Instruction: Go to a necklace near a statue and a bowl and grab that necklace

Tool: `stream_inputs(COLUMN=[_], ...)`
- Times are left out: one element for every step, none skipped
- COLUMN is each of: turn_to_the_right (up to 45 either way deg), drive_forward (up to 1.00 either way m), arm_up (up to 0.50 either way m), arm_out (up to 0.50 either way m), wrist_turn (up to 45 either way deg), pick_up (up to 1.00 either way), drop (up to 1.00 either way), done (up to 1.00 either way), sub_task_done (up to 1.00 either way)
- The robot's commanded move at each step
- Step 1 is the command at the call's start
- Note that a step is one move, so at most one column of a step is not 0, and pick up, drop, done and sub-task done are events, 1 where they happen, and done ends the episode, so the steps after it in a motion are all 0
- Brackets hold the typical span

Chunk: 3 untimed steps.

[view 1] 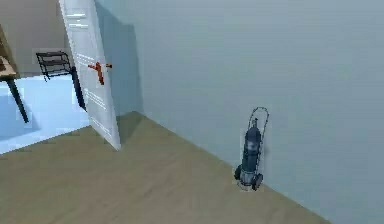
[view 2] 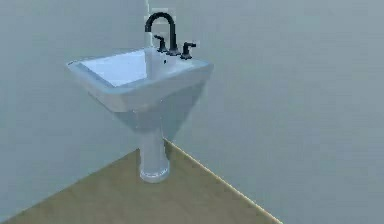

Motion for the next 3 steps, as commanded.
stream_inputs(turn_to_the_right=[-36.0, 0.0, 0.0], drive_forward=[0.00, 1.00, 1.00], arm_up=[0.00, 0.00, 0.00], arm_out=[0.00, 0.00, 0.00], wrist_turn=[0.0, 0.0, 0.0], pick_up=[0.00, 0.00, 0.00], drop=[0.00, 0.00, 0.00], done=[0.00, 0.00, 0.00], sub_task_done=[0.00, 0.00, 0.00])
